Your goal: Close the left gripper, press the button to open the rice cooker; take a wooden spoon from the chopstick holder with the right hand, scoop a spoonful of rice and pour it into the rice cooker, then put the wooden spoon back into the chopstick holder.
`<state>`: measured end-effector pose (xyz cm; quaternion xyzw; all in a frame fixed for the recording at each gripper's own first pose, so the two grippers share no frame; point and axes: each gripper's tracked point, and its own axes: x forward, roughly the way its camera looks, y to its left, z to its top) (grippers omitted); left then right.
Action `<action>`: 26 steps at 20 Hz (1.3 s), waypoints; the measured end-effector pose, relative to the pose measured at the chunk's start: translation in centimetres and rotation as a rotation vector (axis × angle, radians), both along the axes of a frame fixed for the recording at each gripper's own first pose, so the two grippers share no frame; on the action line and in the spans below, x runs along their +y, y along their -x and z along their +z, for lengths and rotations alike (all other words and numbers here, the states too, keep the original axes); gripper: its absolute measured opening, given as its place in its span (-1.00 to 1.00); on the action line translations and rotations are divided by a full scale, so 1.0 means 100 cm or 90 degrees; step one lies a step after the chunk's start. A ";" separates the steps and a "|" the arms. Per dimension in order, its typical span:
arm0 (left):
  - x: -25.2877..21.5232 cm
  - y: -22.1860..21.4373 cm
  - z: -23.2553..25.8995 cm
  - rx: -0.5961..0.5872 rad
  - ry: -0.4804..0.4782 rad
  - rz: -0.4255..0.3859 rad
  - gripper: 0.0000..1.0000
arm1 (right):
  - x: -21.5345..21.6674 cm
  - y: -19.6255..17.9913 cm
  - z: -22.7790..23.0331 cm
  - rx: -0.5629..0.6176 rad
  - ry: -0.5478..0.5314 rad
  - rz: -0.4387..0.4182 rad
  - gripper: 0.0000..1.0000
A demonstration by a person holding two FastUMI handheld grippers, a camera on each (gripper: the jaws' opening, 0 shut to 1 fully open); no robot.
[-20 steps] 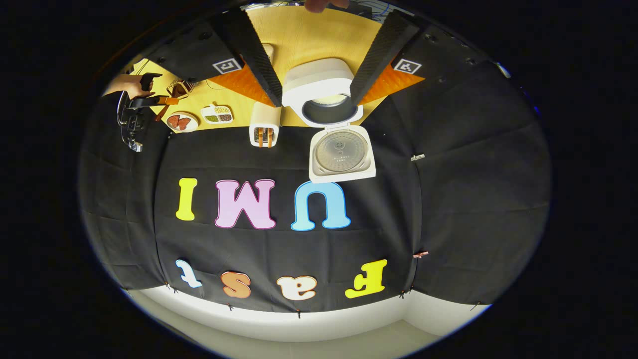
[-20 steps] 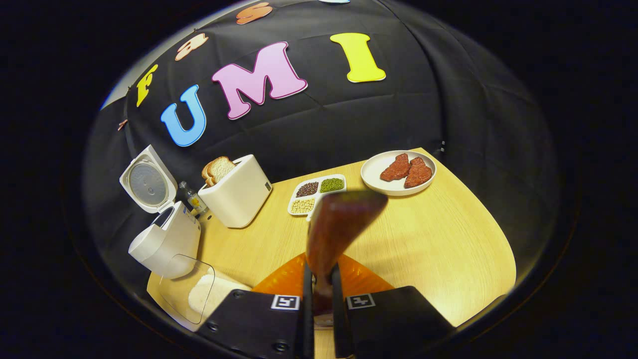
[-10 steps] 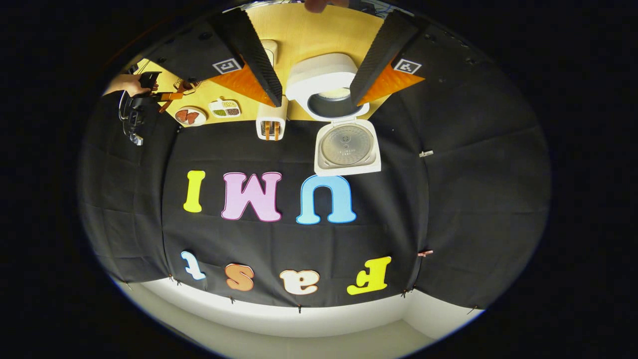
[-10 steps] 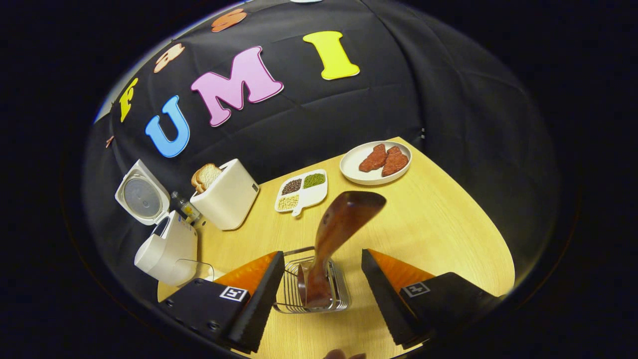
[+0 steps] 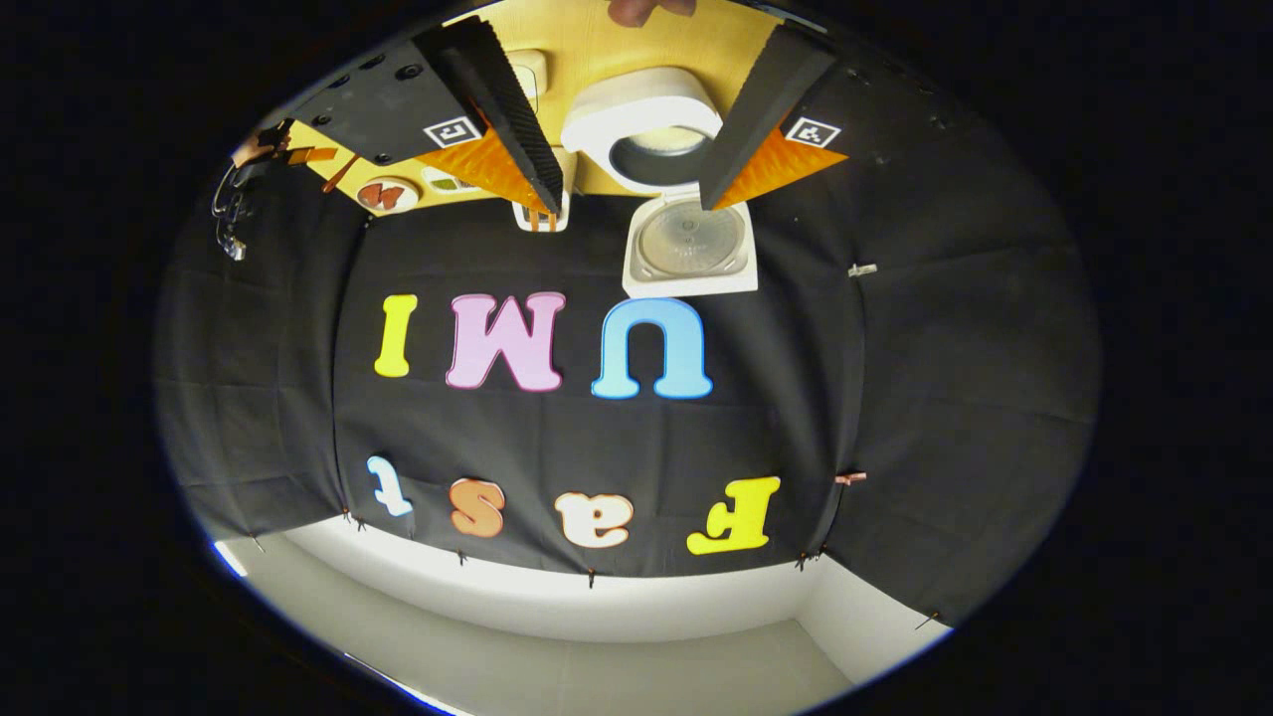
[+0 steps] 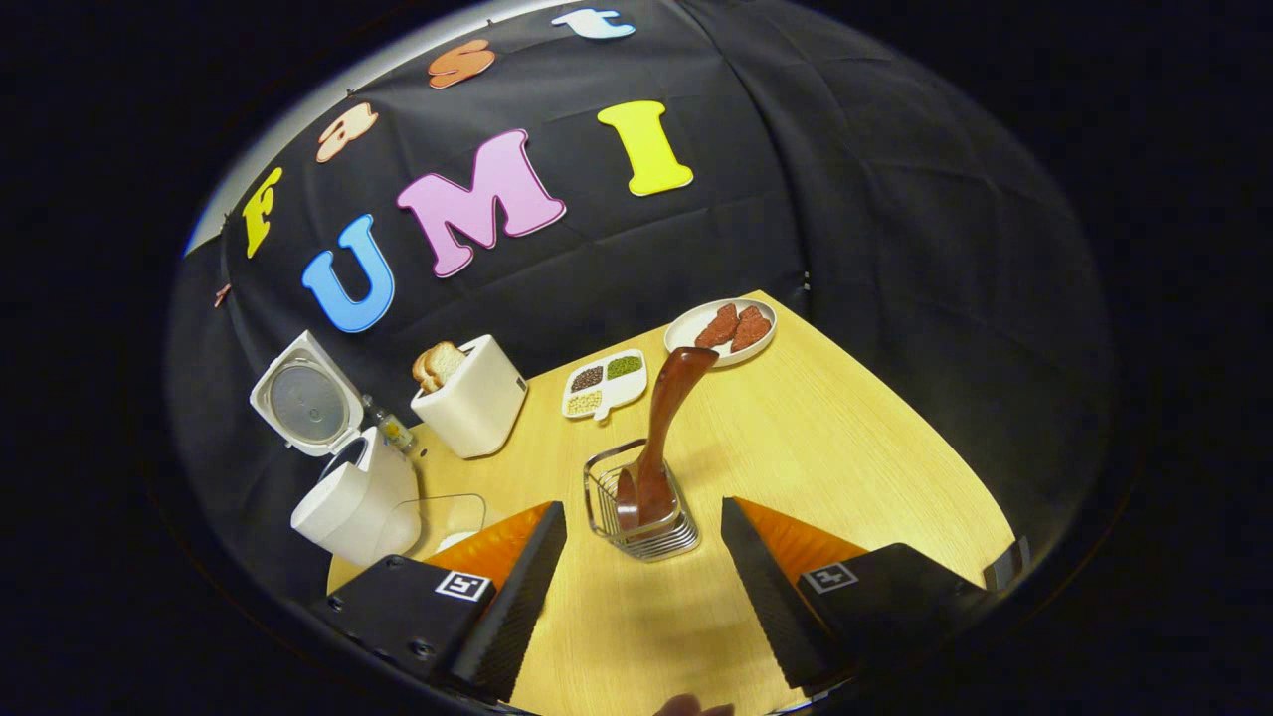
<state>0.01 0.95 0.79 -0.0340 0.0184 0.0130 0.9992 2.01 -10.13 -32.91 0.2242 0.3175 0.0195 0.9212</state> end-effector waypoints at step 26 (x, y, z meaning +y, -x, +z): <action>0.149 -0.381 0.047 -0.088 -0.022 0.116 0.89 | 0.040 0.064 0.225 -0.199 0.154 -0.033 0.97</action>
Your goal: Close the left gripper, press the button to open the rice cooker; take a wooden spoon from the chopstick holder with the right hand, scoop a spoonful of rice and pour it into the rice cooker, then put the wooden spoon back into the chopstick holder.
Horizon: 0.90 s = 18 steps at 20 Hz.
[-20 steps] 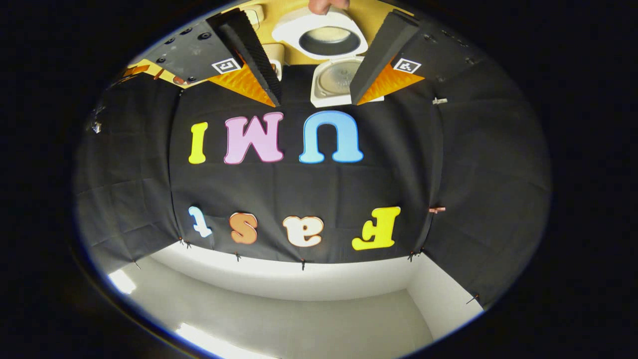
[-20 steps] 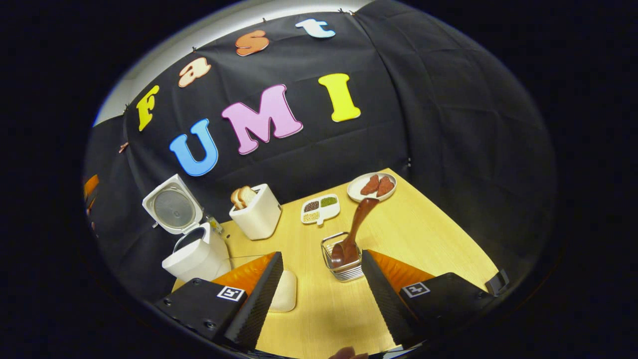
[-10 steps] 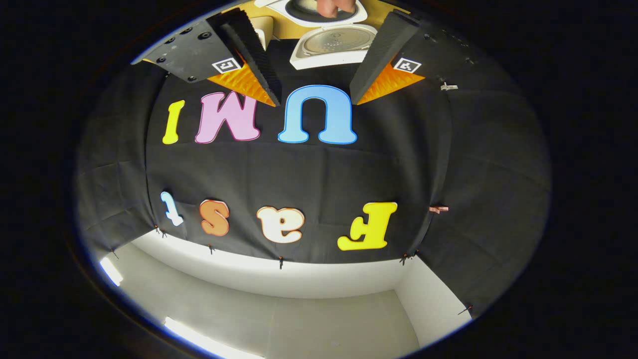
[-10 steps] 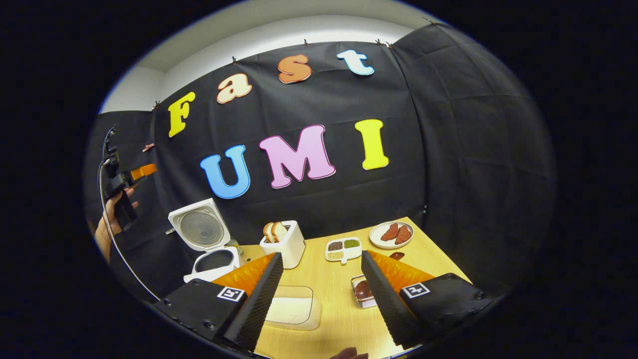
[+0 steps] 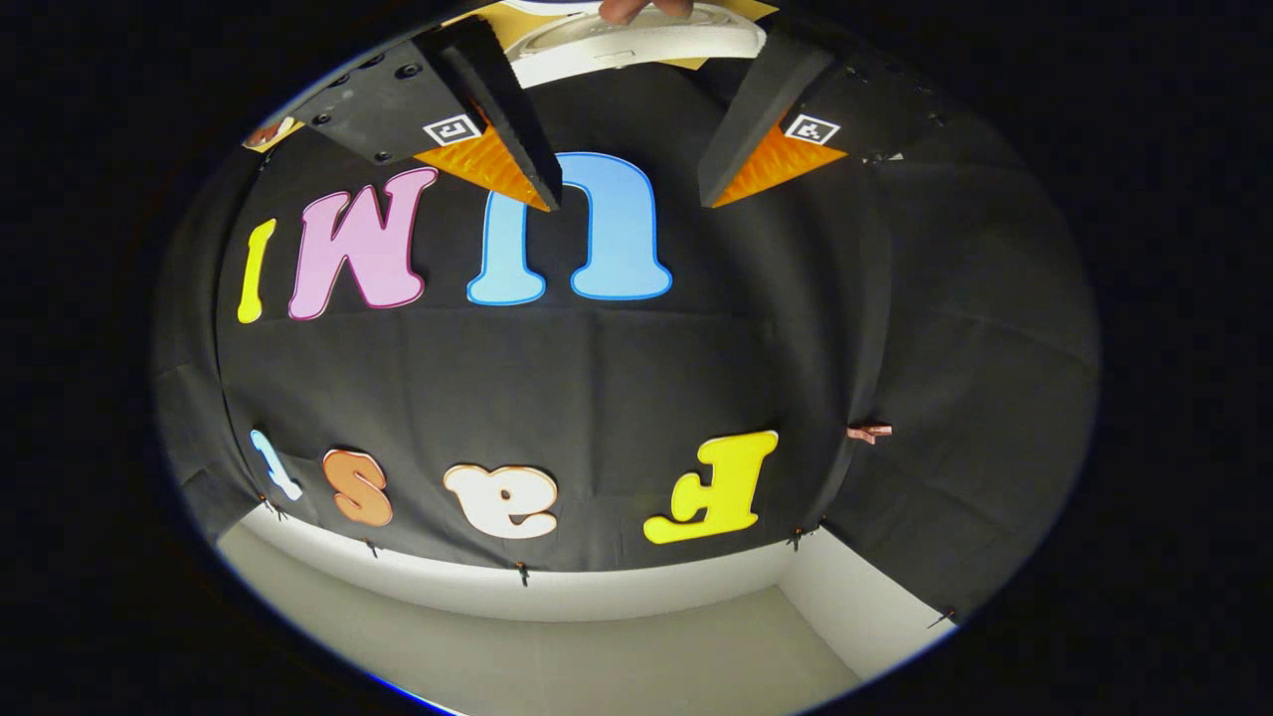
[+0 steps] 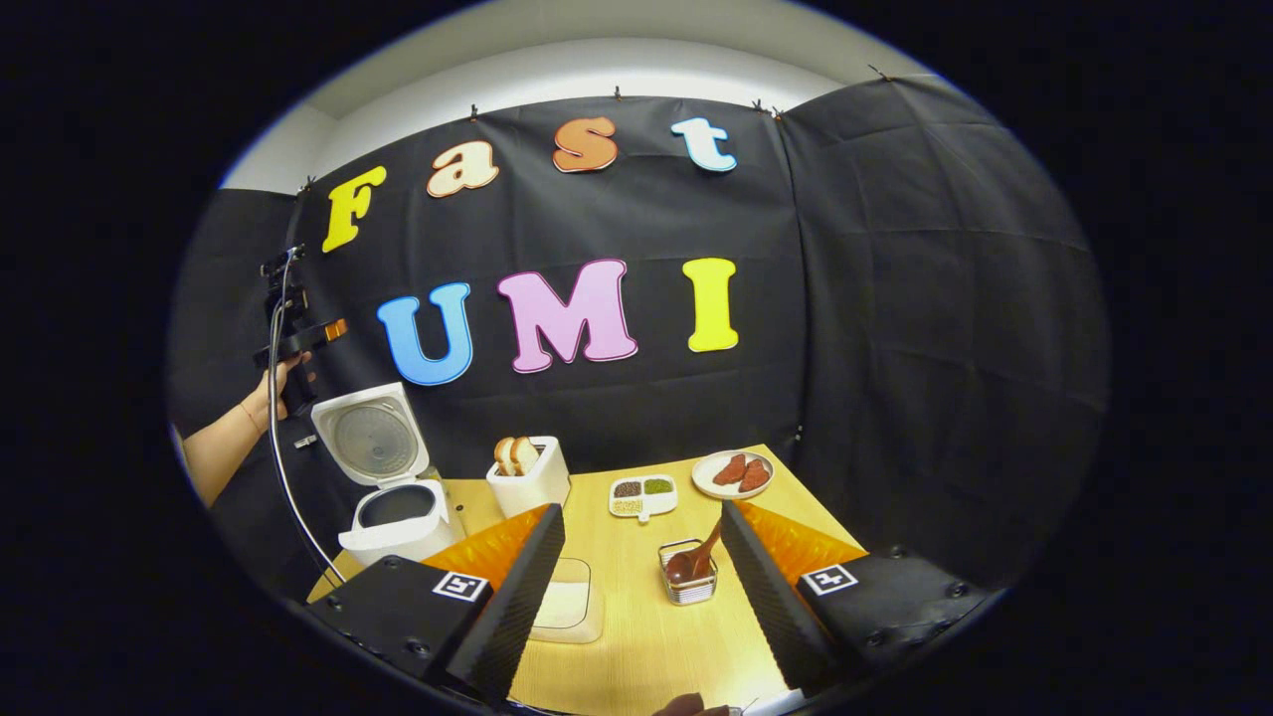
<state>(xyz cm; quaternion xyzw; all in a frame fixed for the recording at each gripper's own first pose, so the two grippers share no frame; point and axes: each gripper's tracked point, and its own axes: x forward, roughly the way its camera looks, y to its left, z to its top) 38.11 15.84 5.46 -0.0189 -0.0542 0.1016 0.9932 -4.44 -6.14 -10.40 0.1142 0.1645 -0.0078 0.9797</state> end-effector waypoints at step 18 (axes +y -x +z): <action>-0.017 0.018 -0.154 0.302 0.113 0.012 0.89 | 0.027 0.003 0.017 -0.017 -0.039 0.045 0.97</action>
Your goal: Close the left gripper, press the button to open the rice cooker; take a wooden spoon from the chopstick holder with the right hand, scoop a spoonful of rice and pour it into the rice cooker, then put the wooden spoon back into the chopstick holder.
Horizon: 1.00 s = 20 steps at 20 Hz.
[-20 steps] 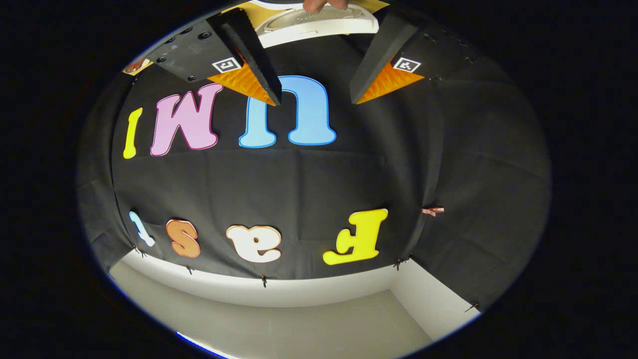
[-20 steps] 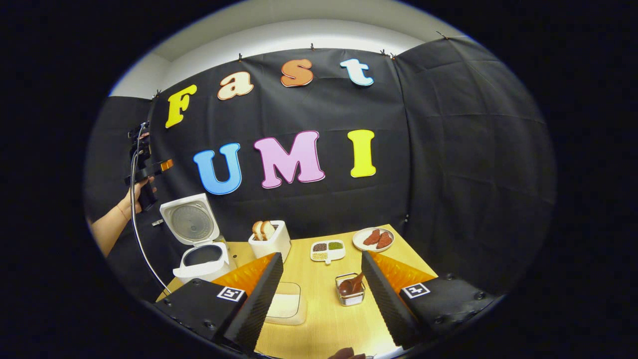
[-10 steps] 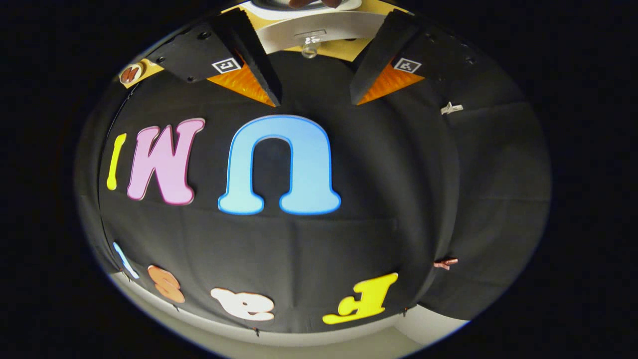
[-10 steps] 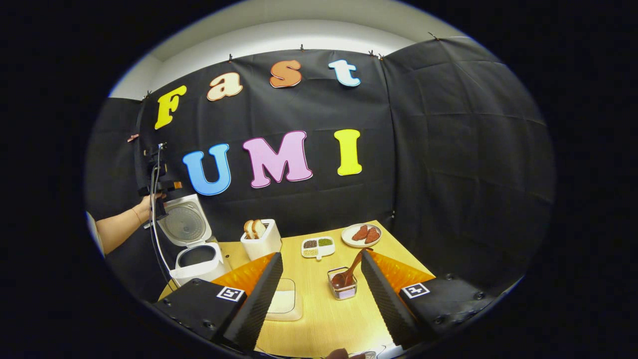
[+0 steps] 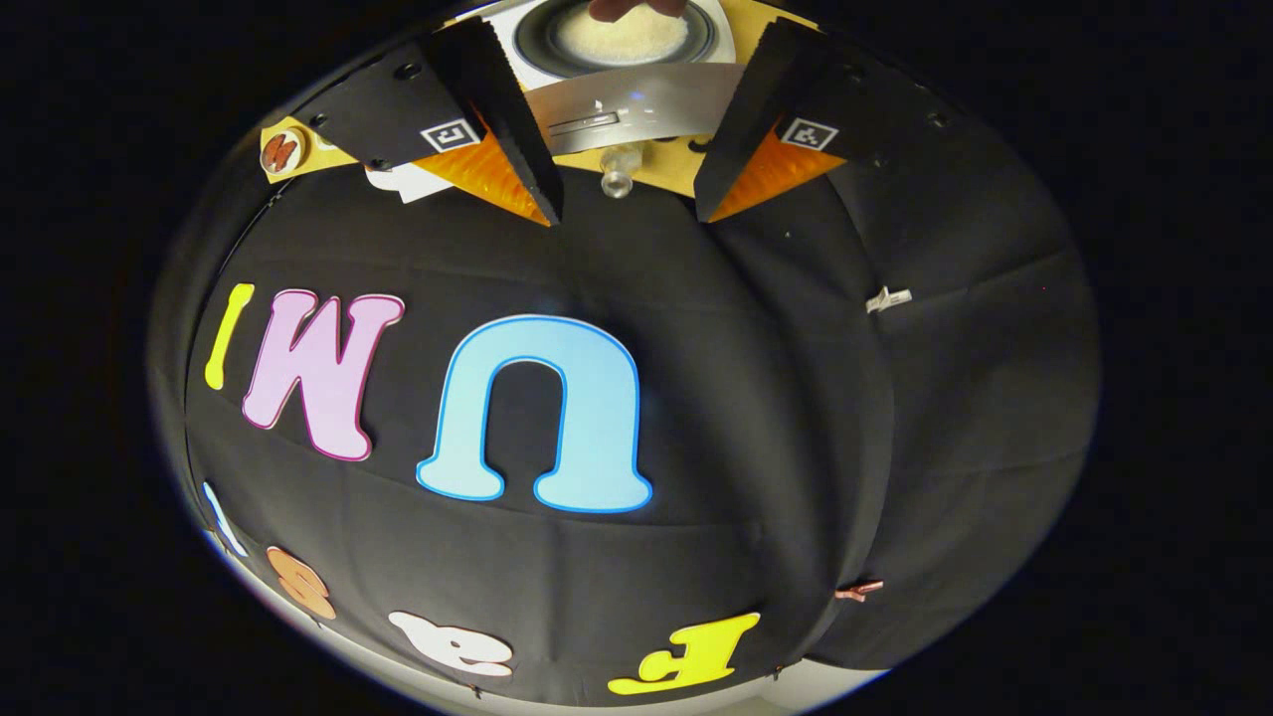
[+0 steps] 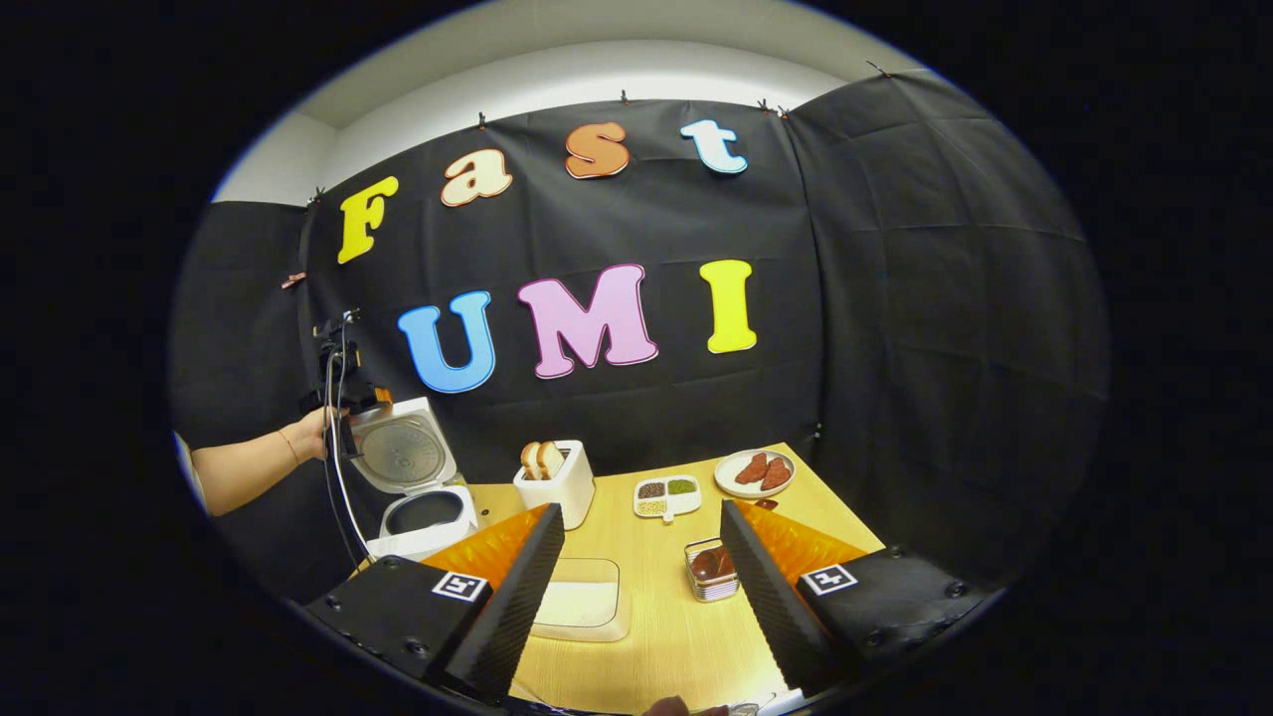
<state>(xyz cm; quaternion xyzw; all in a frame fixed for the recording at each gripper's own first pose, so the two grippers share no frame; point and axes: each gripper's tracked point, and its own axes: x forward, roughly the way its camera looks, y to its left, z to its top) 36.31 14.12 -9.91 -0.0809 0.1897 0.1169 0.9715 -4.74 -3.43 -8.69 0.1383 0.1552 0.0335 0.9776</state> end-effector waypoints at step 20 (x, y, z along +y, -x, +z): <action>-0.073 0.119 -0.127 0.111 0.032 0.012 0.89 | -0.018 0.016 -0.023 0.034 -0.041 0.006 0.97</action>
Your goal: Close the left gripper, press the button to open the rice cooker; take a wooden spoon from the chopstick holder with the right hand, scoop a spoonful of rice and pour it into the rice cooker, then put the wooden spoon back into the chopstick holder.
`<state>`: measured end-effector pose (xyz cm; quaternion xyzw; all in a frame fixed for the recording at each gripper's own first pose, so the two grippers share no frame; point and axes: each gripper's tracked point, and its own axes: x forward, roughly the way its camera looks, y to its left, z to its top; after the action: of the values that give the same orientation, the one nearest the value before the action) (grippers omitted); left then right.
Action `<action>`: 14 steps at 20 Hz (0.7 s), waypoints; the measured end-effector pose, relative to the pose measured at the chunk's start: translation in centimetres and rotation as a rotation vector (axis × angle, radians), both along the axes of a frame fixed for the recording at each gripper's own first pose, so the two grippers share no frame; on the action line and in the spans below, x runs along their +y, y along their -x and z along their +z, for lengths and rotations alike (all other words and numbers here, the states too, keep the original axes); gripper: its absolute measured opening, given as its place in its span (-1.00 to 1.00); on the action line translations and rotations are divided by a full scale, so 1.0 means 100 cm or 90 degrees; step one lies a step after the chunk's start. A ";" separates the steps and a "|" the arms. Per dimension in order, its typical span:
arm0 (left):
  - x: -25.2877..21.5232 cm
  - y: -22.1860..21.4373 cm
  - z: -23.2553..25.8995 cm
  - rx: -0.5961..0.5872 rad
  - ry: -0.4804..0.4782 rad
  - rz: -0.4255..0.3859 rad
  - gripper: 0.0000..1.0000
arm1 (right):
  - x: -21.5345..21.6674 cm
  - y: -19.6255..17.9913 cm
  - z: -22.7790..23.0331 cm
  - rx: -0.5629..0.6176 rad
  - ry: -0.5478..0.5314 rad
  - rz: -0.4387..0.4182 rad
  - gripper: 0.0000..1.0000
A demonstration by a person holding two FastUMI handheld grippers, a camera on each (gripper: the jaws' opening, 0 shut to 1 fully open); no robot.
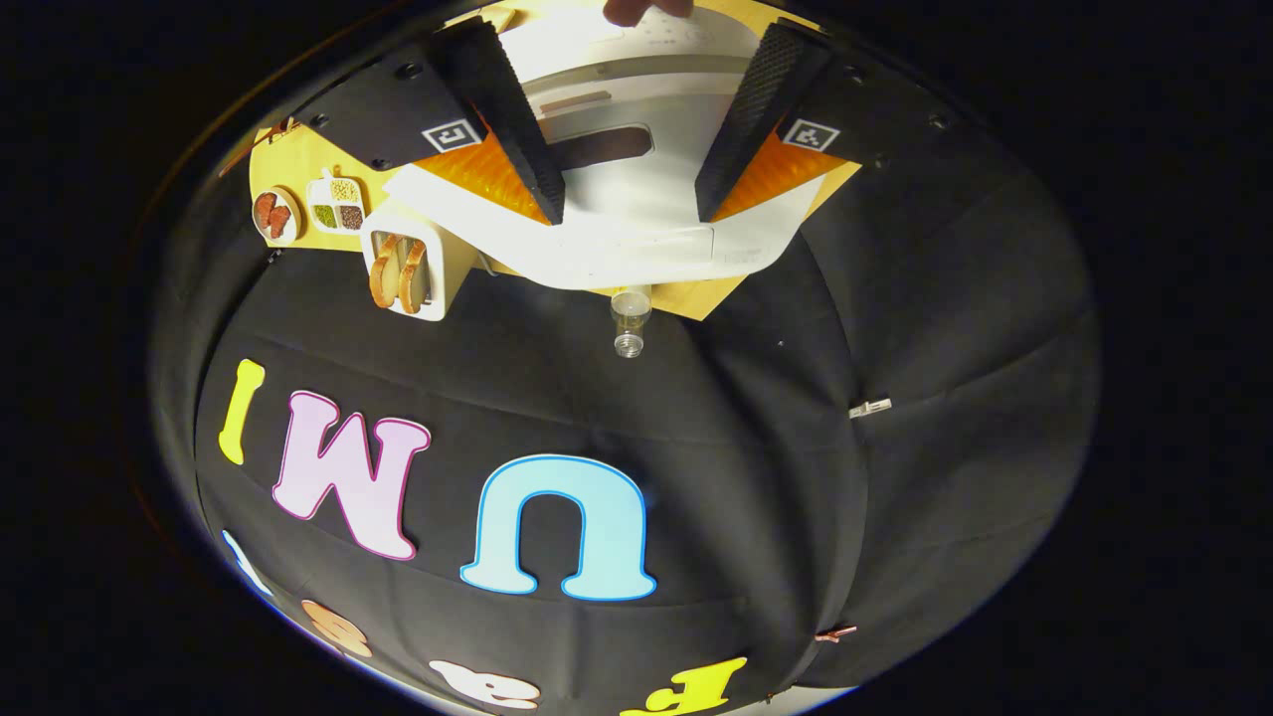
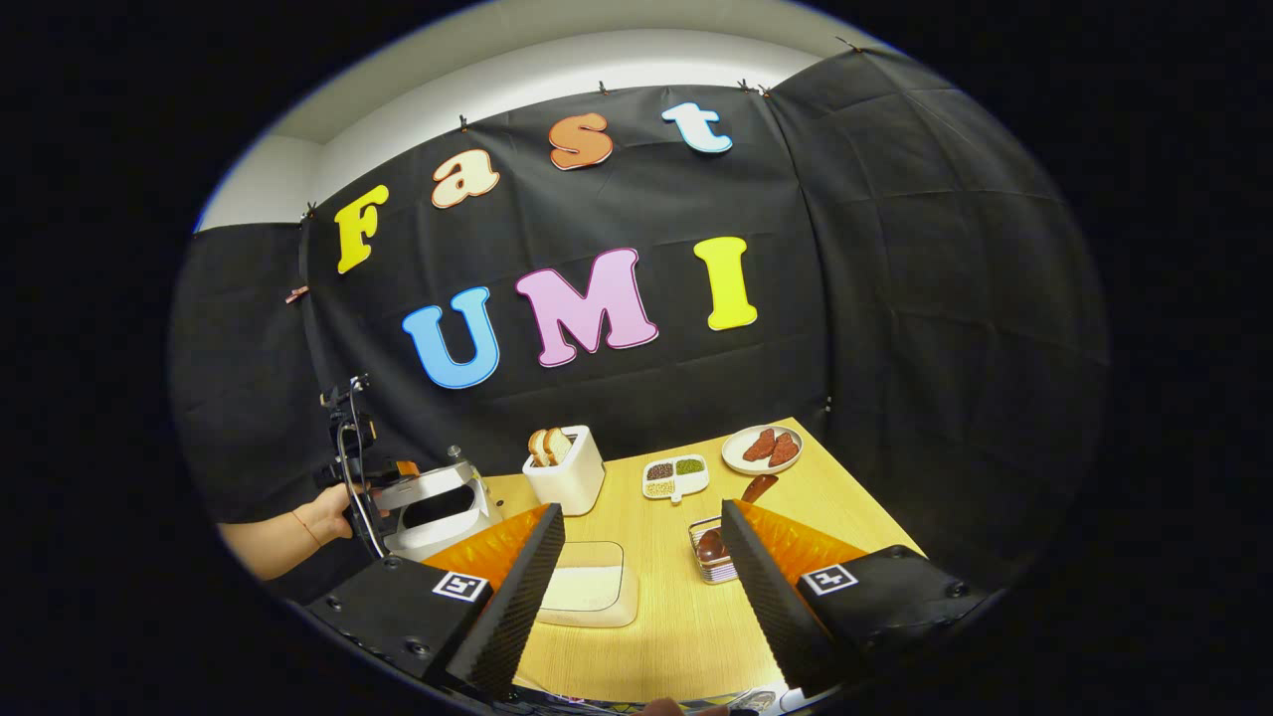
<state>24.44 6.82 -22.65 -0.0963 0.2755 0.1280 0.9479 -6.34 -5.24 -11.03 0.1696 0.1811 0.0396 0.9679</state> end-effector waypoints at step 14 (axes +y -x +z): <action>-0.015 0.020 -0.059 0.063 -0.018 0.008 0.91 | 0.005 -0.005 -0.004 0.015 0.013 0.022 0.97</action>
<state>22.41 5.27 -28.60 -0.0781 0.3198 0.1425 0.9335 -5.86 -4.70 -11.42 0.1572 0.1957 0.0525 0.9666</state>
